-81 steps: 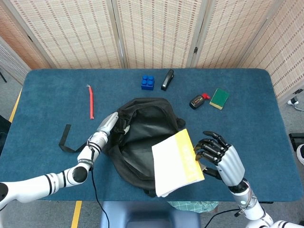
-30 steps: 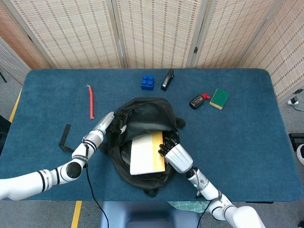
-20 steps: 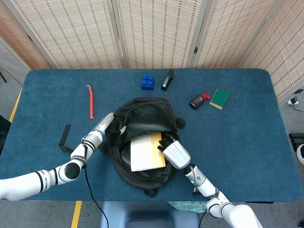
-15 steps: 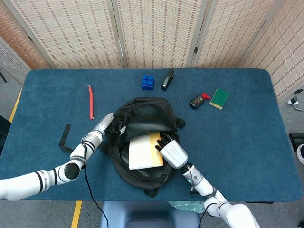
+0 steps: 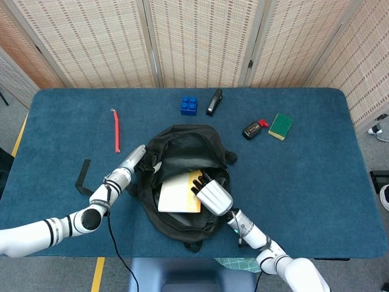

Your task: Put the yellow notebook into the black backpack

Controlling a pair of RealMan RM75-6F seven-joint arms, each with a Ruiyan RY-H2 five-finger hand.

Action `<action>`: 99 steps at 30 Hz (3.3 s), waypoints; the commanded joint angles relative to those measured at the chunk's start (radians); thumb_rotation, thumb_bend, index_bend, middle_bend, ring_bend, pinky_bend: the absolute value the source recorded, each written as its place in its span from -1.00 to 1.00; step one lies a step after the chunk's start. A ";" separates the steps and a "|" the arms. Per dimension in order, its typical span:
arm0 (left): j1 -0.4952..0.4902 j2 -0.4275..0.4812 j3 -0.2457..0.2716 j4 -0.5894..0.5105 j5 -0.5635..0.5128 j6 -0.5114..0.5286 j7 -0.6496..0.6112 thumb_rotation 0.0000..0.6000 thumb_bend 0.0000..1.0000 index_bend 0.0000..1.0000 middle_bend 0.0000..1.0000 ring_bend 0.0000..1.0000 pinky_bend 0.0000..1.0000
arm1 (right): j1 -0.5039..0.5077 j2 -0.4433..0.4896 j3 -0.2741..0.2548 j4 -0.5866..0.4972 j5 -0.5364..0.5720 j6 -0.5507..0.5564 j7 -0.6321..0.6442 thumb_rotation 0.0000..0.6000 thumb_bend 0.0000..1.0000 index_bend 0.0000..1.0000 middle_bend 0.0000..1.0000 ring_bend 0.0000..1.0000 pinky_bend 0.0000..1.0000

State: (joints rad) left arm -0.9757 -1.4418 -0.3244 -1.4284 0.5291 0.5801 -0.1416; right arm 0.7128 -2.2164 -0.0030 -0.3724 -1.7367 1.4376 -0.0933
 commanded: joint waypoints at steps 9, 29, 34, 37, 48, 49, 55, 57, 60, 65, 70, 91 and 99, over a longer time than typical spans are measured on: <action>-0.003 0.005 0.004 -0.003 0.002 0.002 -0.010 1.00 0.56 0.42 -0.36 -0.56 -1.00 | -0.021 0.058 -0.009 -0.090 0.018 -0.029 -0.115 1.00 -0.13 -0.24 -0.38 -0.38 -0.80; -0.015 0.006 0.022 -0.012 -0.011 0.010 -0.009 1.00 0.56 0.41 -0.37 -0.58 -1.00 | -0.091 0.291 -0.013 -0.485 0.033 -0.040 -0.307 1.00 -0.39 -0.84 -0.70 -0.64 -0.97; -0.011 0.011 0.026 -0.023 -0.003 0.011 -0.009 1.00 0.56 0.39 -0.38 -0.58 -1.00 | -0.118 0.342 -0.031 -0.536 0.005 0.006 -0.320 1.00 -0.40 -0.86 -0.71 -0.65 -0.98; -0.005 0.017 0.026 -0.033 0.011 0.010 -0.014 1.00 0.56 0.38 -0.38 -0.58 -1.00 | -0.144 0.391 -0.042 -0.597 -0.014 0.050 -0.320 1.00 -0.40 -0.86 -0.71 -0.66 -0.98; 0.036 0.075 0.031 -0.102 0.116 -0.049 -0.050 1.00 0.36 -0.24 -0.53 -0.68 -1.00 | -0.263 0.630 -0.115 -0.887 -0.110 0.211 -0.398 1.00 -0.40 -0.86 -0.67 -0.65 -0.98; 0.039 0.079 0.030 -0.105 0.122 -0.052 -0.054 1.00 0.33 -0.27 -0.53 -0.69 -1.00 | -0.268 0.640 -0.117 -0.898 -0.112 0.212 -0.402 1.00 -0.40 -0.86 -0.67 -0.64 -0.98; 0.087 0.131 0.014 -0.177 0.206 -0.052 -0.093 1.00 0.17 -0.39 -0.56 -0.71 -1.00 | -0.325 0.721 -0.105 -0.968 -0.116 0.281 -0.407 1.00 -0.40 -0.86 -0.66 -0.63 -0.98; 0.112 0.154 0.007 -0.205 0.244 -0.048 -0.114 1.00 0.16 -0.40 -0.56 -0.71 -1.00 | -0.335 0.738 -0.091 -0.981 -0.118 0.296 -0.395 1.00 -0.40 -0.86 -0.65 -0.63 -0.98; 0.142 0.181 0.004 -0.232 0.296 -0.045 -0.137 1.00 0.16 -0.40 -0.56 -0.70 -1.00 | -0.347 0.753 -0.071 -0.989 -0.120 0.310 -0.386 1.00 -0.40 -0.86 -0.65 -0.63 -0.98; 0.201 0.250 -0.018 -0.284 0.380 -0.051 -0.207 1.00 0.12 -0.43 -0.57 -0.71 -1.00 | -0.372 0.775 -0.044 -0.998 -0.125 0.337 -0.379 1.00 -0.40 -0.86 -0.65 -0.62 -0.97; 0.252 0.306 -0.020 -0.325 0.494 -0.083 -0.272 1.00 -0.21 -0.49 -0.61 -0.75 -1.00 | -0.395 0.786 -0.022 -1.002 -0.121 0.348 -0.367 1.00 -0.40 -0.86 -0.65 -0.63 -0.97; 0.275 0.320 0.090 -0.309 0.499 0.099 -0.129 1.00 -0.53 -0.96 -0.92 -0.93 -1.00 | -0.449 0.856 0.029 -1.021 -0.031 0.273 -0.254 1.00 -0.41 -0.86 -0.64 -0.58 -0.76; 0.396 0.283 0.137 -0.242 0.513 0.379 -0.028 1.00 -0.35 -0.78 -0.81 -0.83 -1.00 | -0.455 0.967 0.018 -1.105 0.080 0.135 -0.108 1.00 -0.41 -0.86 -0.60 -0.53 -0.67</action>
State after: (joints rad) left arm -0.6339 -1.1445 -0.2123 -1.7028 1.0339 0.8779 -0.2103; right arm 0.2622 -1.2797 0.0170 -1.4570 -1.6904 1.6059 -0.2441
